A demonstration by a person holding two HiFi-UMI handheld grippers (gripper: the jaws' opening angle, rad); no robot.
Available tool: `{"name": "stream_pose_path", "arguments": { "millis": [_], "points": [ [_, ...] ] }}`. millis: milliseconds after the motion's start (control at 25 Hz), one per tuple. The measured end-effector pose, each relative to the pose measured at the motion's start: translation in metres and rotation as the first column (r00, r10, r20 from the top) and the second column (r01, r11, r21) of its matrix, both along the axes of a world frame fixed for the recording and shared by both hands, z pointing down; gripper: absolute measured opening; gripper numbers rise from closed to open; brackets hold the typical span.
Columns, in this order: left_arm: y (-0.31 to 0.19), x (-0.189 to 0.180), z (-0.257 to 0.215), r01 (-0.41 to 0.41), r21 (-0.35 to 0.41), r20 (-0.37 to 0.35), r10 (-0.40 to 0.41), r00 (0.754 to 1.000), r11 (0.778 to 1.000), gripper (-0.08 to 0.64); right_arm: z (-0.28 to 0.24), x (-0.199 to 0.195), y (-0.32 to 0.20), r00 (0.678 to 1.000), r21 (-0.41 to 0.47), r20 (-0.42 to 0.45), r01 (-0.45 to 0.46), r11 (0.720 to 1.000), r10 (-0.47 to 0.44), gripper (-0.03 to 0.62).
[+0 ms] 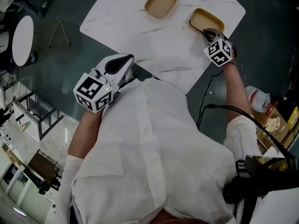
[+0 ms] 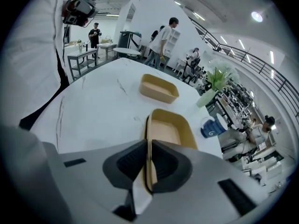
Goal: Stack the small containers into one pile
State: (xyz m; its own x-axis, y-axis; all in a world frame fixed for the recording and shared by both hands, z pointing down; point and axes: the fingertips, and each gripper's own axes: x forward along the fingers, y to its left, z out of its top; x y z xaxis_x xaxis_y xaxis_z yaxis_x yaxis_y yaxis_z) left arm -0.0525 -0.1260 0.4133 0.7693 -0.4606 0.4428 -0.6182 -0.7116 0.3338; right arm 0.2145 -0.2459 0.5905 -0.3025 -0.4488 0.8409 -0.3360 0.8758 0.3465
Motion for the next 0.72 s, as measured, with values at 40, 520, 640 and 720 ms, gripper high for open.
{"name": "stream_pose_path", "arguments": {
  "millis": [40,520,640,720],
  "points": [
    [0.001,-0.002,0.0,0.003,-0.001,-0.001,-0.003,1.0,1.0,0.008,0.001,-0.001,0.0,1.0,-0.005,0.002,-0.004,1.0,0.004,0.017],
    [0.004,-0.02,-0.002,0.007,0.006,-0.028,-0.006,1.0,1.0,0.008,-0.012,-0.015,0.006,0.998,-0.011,0.006,-0.058,0.998,0.058,0.075],
    [0.002,-0.027,-0.005,0.005,0.014,-0.04,-0.004,0.999,1.0,0.007,-0.024,-0.039,0.007,0.996,-0.02,0.051,-0.071,0.997,0.072,0.075],
    [0.001,-0.034,-0.007,0.004,0.018,-0.048,-0.003,0.999,1.0,0.007,-0.031,-0.06,0.007,0.992,-0.033,0.09,-0.085,0.996,0.087,0.075]
  ]
}}
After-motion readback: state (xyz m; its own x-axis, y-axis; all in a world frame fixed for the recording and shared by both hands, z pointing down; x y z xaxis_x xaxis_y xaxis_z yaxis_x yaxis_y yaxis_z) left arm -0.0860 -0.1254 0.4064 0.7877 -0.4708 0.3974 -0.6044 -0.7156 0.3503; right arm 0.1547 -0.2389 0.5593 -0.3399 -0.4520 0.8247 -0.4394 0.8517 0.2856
